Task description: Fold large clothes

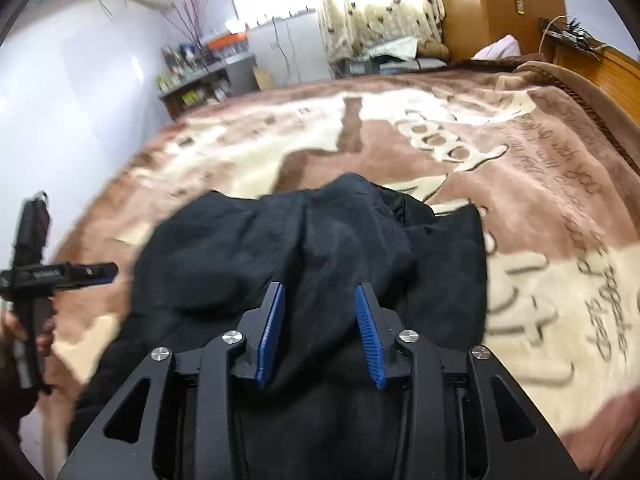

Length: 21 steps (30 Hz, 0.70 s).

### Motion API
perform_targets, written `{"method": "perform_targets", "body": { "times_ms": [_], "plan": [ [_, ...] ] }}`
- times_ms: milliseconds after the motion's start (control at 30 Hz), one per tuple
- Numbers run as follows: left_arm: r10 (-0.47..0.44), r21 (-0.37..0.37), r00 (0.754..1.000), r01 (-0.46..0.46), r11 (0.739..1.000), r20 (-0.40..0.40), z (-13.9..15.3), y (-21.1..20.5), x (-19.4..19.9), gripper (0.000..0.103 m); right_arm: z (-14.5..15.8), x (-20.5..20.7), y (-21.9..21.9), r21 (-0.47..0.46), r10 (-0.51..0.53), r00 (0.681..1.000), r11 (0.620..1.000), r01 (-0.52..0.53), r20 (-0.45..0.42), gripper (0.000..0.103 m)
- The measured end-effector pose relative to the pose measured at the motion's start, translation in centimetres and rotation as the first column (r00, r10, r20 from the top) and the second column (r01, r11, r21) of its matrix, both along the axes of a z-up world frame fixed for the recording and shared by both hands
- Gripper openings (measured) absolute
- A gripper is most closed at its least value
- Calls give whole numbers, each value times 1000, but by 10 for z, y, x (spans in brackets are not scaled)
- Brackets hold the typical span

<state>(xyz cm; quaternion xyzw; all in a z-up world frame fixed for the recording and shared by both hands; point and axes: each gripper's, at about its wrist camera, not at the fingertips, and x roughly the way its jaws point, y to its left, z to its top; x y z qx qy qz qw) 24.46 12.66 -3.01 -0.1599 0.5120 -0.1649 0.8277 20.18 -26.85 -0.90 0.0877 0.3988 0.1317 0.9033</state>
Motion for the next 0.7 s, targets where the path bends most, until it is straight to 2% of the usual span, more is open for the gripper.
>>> {"method": "perform_targets", "body": {
  "times_ms": [100, 167, 300, 367, 400, 467, 533, 567, 633, 700],
  "plan": [
    [-37, 13, 999, 37, 999, -9, 10, 21, -55, 69, 18, -58, -18, 29, -11, 1000, 1000, 11, 8, 47],
    [-59, 30, 998, 60, 998, -29, 6, 31, -89, 73, 19, -94, -31, 44, -15, 1000, 999, 16, -16, 50],
    [-98, 43, 986, 104, 994, -134, -25, 45, -149, 74, -6, -156, -50, 25, -62, 993, 998, 65, -103, 61],
    [-84, 54, 984, 93, 994, -158, -37, 53, -170, 74, -28, -183, -58, 16, -91, 983, 995, 95, -162, 61],
    [-74, 53, 984, 84, 995, -159, -39, 56, -179, 74, -33, -191, -62, 18, -96, 979, 995, 101, -179, 61],
    [-48, -2, 989, 48, 999, -141, -42, 68, -195, 74, -44, -214, -69, 14, -127, 976, 991, 131, -179, 62],
    [-27, -20, 990, 24, 1000, -138, -44, 75, -206, 79, -51, -227, -78, 52, -138, 973, 987, 150, -184, 68],
    [-27, -18, 989, 25, 1000, -144, -46, 75, -208, 81, -56, -233, -82, 92, -145, 971, 982, 165, -191, 75],
    [-43, -15, 982, 41, 999, -182, -54, 72, -214, 81, -64, -237, -88, 129, -153, 965, 975, 183, -213, 76],
    [-66, -10, 979, 65, 998, -194, -59, 64, -217, 81, -74, -238, -89, 119, -164, 959, 974, 195, -231, 76]
  ]
}}
